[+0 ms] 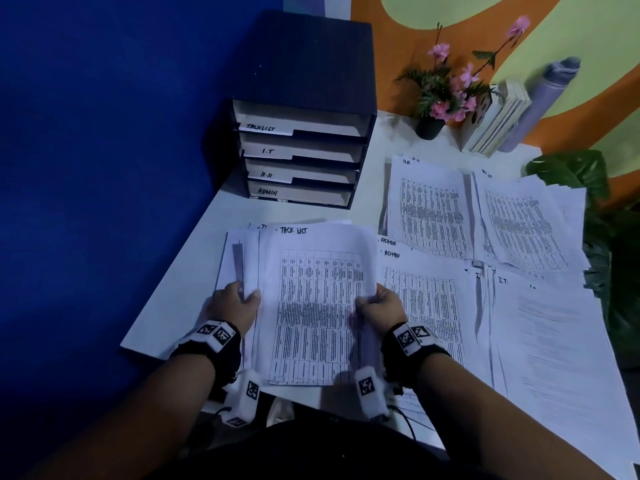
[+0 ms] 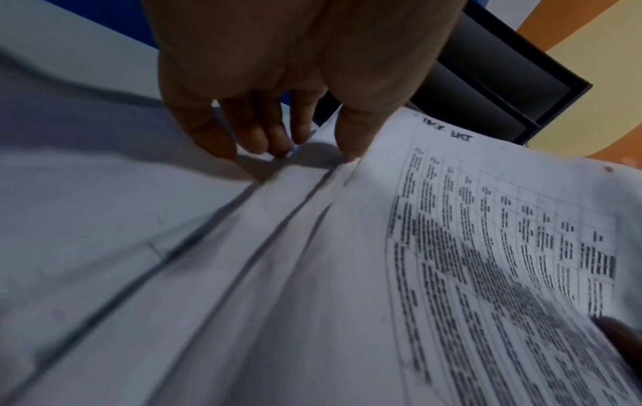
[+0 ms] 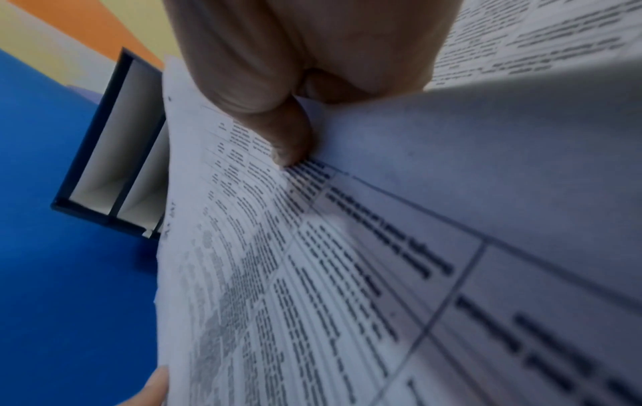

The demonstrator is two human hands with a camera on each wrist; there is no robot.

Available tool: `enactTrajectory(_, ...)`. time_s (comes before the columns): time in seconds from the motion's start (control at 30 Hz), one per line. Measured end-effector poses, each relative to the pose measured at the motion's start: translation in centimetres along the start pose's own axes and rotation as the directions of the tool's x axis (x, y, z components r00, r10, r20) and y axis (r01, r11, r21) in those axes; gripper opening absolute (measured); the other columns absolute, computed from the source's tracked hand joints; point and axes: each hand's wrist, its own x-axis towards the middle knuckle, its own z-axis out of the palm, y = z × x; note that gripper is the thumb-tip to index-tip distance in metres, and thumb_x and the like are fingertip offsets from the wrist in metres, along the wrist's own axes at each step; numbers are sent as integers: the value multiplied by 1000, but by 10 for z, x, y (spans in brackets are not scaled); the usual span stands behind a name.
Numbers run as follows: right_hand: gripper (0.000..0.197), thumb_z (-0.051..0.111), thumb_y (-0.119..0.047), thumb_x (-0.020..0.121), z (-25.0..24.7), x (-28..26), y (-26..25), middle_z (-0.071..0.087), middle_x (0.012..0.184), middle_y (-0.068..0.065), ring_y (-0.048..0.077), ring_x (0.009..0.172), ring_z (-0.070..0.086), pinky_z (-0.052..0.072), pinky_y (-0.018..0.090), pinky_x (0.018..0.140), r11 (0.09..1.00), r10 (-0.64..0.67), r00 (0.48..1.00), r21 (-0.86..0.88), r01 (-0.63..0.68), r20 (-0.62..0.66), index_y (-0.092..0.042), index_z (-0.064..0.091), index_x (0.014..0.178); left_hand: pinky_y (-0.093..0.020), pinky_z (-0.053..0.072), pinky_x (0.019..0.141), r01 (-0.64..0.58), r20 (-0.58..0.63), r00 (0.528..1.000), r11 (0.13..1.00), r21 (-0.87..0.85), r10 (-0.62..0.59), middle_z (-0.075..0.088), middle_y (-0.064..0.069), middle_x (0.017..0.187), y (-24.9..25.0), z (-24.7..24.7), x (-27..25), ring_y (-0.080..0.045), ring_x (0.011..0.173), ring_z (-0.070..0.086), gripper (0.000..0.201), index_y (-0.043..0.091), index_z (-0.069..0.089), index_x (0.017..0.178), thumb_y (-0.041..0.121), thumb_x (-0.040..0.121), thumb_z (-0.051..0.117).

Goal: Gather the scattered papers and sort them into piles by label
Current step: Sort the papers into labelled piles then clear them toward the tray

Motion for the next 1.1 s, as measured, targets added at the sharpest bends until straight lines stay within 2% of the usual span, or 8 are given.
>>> enactTrajectory(0.07, 16, 59, -6, 88, -3, -4, -2, 53, 66, 11, 25, 62, 54, 55, 45, 66, 999, 25, 1000, 47, -24, -4, -12, 52, 75, -36, 50, 86, -13, 27, 1000, 995, -99, 15, 65, -9, 107, 3, 0, 0, -29, 95, 61, 39, 15, 57, 113, 46, 89, 54)
enactTrajectory(0.3, 12, 60, -8, 89, -12, 2, 2, 63, 73, 15, 30, 68, 63, 59, 53, 72, 994, 65, 994, 93, -56, -88, -12, 58, 78, -29, 43, 81, -60, -21, 998, 980, -191, 57, 64, -13, 111, 1, -8, 1, -28, 94, 59, 24, 6, 56, 114, 17, 93, 56)
enactTrajectory(0.4, 14, 65, -12, 89, -20, 4, 4, 65, 74, 14, 29, 68, 64, 60, 50, 74, 992, 101, 983, 91, -88, -152, -12, 60, 76, -30, 44, 84, -44, -32, 999, 978, -205, 38, 66, -14, 113, -2, -13, 2, -30, 99, 61, 26, 5, 58, 115, 15, 92, 59)
enactTrajectory(0.53, 13, 65, -8, 86, -21, 6, 6, 63, 68, 14, 32, 65, 63, 58, 59, 71, 985, 141, 978, 124, -123, -153, -12, 61, 74, -27, 43, 78, -45, -16, 999, 976, -214, 42, 67, -15, 103, 0, -17, 1, -23, 84, 57, 22, 3, 61, 105, 18, 89, 63)
enactTrajectory(0.7, 8, 60, -1, 82, -15, 5, 5, 62, 65, 13, 32, 62, 63, 56, 63, 69, 982, 111, 992, 157, -100, -64, -7, 60, 77, -27, 48, 75, -53, -36, 998, 953, -298, 44, 70, -10, 95, 8, -16, -2, -24, 84, 63, 21, 5, 66, 99, 20, 85, 68)
enactTrajectory(0.77, 14, 56, 4, 83, -14, 2, 3, 59, 61, 7, 26, 55, 58, 58, 56, 64, 973, 96, 995, 214, -87, -32, -9, 62, 81, -22, 43, 70, -51, -38, 998, 935, -350, 41, 69, -7, 89, 13, -16, -6, -21, 79, 62, 19, 6, 67, 96, 20, 83, 71)
enactTrajectory(0.87, 25, 50, 6, 87, -13, 1, 3, 53, 61, 3, 20, 56, 51, 51, 37, 61, 975, 20, 1000, 220, -17, -12, -15, 62, 83, -21, 42, 74, -65, -54, 997, 918, -391, 47, 67, -2, 90, 18, -16, -9, -19, 82, 61, 21, 9, 68, 98, 26, 85, 69)
enactTrajectory(1.1, 20, 55, 11, 84, -25, 7, 9, 55, 69, 11, 24, 62, 51, 52, 40, 60, 930, 119, 993, 351, -105, -19, -9, 60, 84, -27, 35, 74, -75, -29, 997, 947, -312, 70, 60, -13, 94, 28, -21, -8, -25, 85, 52, 25, 3, 60, 99, 22, 99, 44)
